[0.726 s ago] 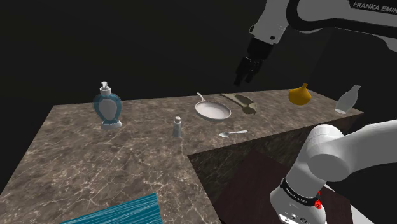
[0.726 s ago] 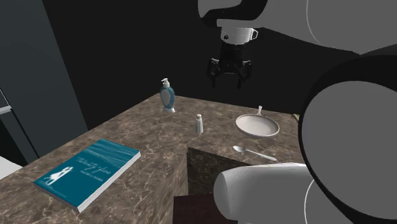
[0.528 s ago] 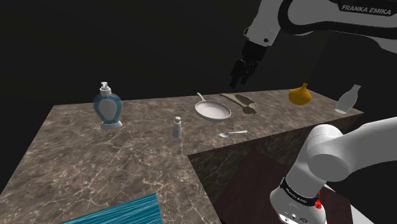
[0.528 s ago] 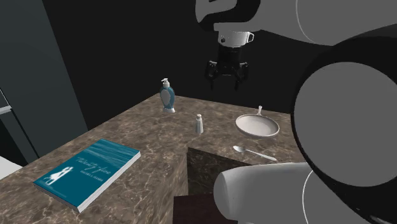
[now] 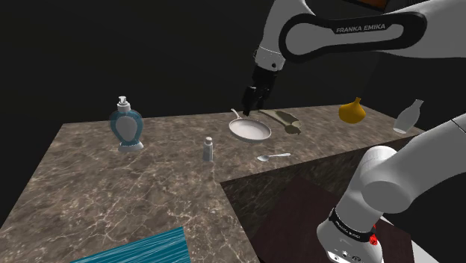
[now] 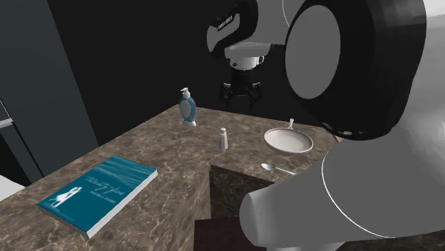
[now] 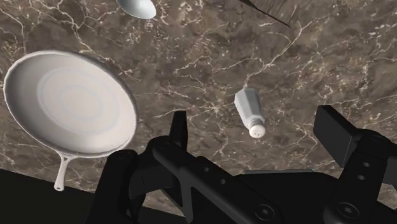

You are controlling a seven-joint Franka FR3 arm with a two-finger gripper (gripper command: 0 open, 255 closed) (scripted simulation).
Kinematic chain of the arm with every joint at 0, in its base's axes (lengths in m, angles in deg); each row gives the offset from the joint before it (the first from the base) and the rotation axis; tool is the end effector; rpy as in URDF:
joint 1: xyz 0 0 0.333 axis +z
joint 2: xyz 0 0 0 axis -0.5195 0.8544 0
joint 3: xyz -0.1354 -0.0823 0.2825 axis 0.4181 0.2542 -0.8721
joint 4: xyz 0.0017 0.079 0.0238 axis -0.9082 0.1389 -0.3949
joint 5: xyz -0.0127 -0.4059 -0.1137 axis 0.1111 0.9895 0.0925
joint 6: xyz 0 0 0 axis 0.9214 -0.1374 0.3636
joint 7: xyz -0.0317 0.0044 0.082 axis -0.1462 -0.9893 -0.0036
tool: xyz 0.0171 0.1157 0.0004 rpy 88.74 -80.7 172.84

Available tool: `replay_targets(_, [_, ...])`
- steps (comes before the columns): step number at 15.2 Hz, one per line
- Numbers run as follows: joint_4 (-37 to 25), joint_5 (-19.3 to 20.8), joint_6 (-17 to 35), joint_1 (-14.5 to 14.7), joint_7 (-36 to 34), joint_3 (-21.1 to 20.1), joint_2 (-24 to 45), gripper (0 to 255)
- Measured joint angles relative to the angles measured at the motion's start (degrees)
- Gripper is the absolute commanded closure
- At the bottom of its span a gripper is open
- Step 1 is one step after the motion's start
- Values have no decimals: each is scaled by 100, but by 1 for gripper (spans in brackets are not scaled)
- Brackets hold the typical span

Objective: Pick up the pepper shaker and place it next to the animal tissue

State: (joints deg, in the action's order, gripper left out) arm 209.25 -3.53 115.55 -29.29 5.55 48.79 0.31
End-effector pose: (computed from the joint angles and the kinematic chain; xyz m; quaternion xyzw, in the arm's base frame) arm 0.4353 0.0599 0.5391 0.9980 -0.0032 0.0630 0.0009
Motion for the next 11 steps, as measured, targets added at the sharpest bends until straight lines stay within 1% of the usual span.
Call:
replay_targets(6, [-415, 224, 607, 36, -126, -250, 1246, 0])
replay_targets(11, [-992, 540, 981, 58, -268, -407, 2404, 0])
